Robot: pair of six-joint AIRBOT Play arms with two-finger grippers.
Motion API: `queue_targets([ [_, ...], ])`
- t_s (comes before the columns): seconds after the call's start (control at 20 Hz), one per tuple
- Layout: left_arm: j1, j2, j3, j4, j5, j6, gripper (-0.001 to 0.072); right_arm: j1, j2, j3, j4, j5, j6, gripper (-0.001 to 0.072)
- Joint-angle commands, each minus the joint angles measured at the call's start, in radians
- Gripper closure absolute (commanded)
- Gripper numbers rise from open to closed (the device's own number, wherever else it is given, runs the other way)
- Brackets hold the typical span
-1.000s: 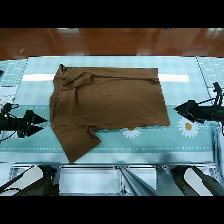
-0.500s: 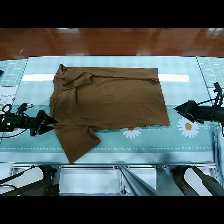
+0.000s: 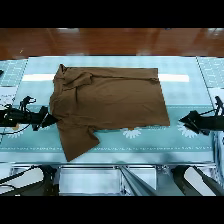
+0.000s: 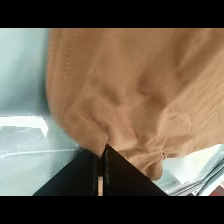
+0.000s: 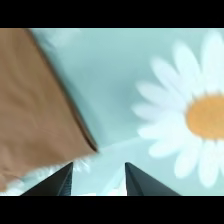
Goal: Fold the shirts.
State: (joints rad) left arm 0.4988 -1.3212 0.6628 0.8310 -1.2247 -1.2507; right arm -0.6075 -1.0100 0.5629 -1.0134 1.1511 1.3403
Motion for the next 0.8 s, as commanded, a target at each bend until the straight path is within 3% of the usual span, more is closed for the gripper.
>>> queue_targets([
  [0.0,-0.003,0.004,0.012,-0.009,-0.017,0.010,0.0682,-0.018,-0.089,-0.028,0.056,0.035,-0.016,0.0308],
  [0.3,-0.003,0.004,0.012,-0.009,-0.016,0.010,0.0681,-0.018,-0.254,-0.028,0.229,0.025,-0.100,0.0308],
  [0.65,-0.003,0.004,0.012,-0.009,-0.013,0.010,0.0682,0.230,-0.344,0.085,0.235,-0.079,-0.043,0.0308],
  [0.7,-0.003,0.004,0.012,-0.009,-0.013,0.009,0.0682,0.264,-0.370,0.114,0.235,-0.079,-0.040,0.0373],
  [0.75,-0.003,0.004,0.012,-0.009,-0.014,0.010,0.0682,0.293,-0.385,0.136,0.233,-0.078,-0.044,0.0562],
])
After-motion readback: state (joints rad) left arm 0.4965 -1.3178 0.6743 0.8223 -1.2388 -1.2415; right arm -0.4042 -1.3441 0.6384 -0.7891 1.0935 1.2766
